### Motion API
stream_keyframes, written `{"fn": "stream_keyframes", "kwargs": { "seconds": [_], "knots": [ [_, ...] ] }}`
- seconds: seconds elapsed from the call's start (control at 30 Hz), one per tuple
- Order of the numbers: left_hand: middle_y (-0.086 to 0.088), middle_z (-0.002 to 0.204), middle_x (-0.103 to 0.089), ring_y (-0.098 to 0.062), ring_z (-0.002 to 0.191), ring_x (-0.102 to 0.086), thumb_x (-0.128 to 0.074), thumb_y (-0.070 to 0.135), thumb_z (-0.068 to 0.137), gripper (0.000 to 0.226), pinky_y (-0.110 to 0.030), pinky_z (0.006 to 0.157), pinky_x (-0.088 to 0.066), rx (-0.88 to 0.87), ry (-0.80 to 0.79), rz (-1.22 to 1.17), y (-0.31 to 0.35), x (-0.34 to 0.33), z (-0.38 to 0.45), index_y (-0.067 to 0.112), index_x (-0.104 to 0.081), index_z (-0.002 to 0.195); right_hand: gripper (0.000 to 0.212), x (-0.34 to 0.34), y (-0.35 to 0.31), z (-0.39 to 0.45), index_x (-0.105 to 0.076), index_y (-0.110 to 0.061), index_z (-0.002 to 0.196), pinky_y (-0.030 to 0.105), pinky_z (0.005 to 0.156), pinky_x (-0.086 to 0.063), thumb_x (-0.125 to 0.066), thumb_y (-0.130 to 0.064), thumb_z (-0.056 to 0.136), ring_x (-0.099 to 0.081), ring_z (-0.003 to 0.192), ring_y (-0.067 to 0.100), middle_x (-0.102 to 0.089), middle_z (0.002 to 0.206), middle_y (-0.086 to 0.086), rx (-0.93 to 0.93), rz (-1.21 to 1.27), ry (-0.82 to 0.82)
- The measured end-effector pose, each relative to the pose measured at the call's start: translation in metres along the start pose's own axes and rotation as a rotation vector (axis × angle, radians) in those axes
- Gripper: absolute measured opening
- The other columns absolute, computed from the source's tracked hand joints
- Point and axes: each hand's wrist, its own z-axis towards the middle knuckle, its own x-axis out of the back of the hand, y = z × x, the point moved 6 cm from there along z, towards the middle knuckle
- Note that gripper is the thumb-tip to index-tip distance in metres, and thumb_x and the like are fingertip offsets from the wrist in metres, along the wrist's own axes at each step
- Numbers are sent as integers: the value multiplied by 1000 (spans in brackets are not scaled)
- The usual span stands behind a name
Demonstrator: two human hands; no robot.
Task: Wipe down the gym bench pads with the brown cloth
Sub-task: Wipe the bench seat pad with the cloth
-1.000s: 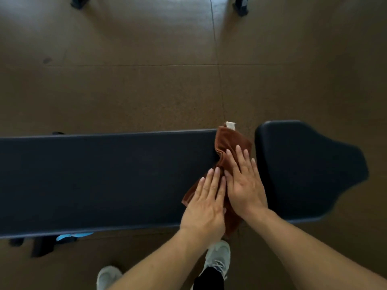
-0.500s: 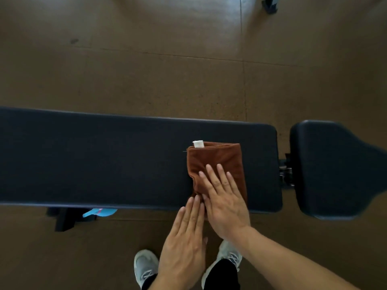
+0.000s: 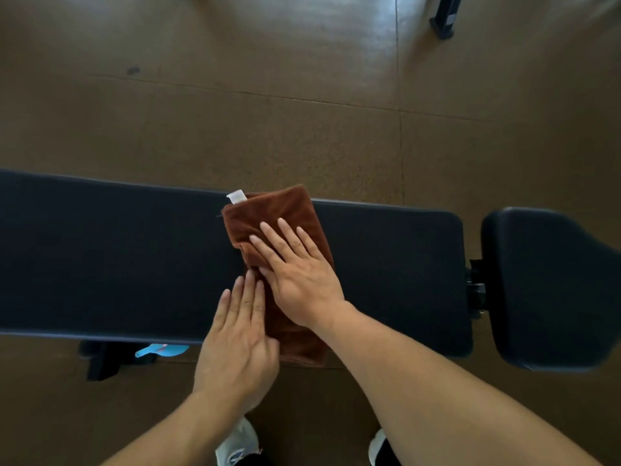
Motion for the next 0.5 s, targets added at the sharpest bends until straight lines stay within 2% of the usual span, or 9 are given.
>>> {"fn": "stream_keyframes", "kwargs": {
  "seconds": [0.07, 0.13, 0.4, 0.5],
  "knots": [
    [-6, 162, 32, -21, 152, 29, -4, 48, 89, 81, -37, 123, 17, 2, -31, -48, 20, 9, 21, 9, 19, 156, 55, 11, 26, 4, -14, -31, 165, 42, 129, 3, -18, -43, 112, 9, 159, 16, -3, 174, -5, -28, 17, 18],
    [-5, 156, 45, -19, 147, 39, -3, 48, 91, 79, -36, 124, 20, -16, -76, -22, 44, 18, 40, 10, 31, 152, 55, 23, 56, 2, -14, -31, 165, 42, 129, 5, -18, -43, 112, 10, 159, 15, -2, 174, -6, -53, 18, 32],
    [-8, 156, 44, -21, 147, 39, -19, 45, 103, 78, -40, 125, 17, -123, -171, 23, 192, 27, 109, 9, 29, 153, 55, 64, 205, -61, -7, -33, 165, 38, 129, 8, -13, -46, 111, 13, 158, 11, -1, 174, -5, -274, 89, 96],
    [-9, 158, 42, -20, 148, 38, -18, 44, 103, 77, -40, 125, 17, -191, -175, 22, 245, 24, 120, 9, 28, 153, 55, 67, 256, -98, -7, -38, 164, 37, 129, 4, -18, -47, 111, 11, 158, 7, 0, 174, -9, -396, 249, 134]
  ]
}}
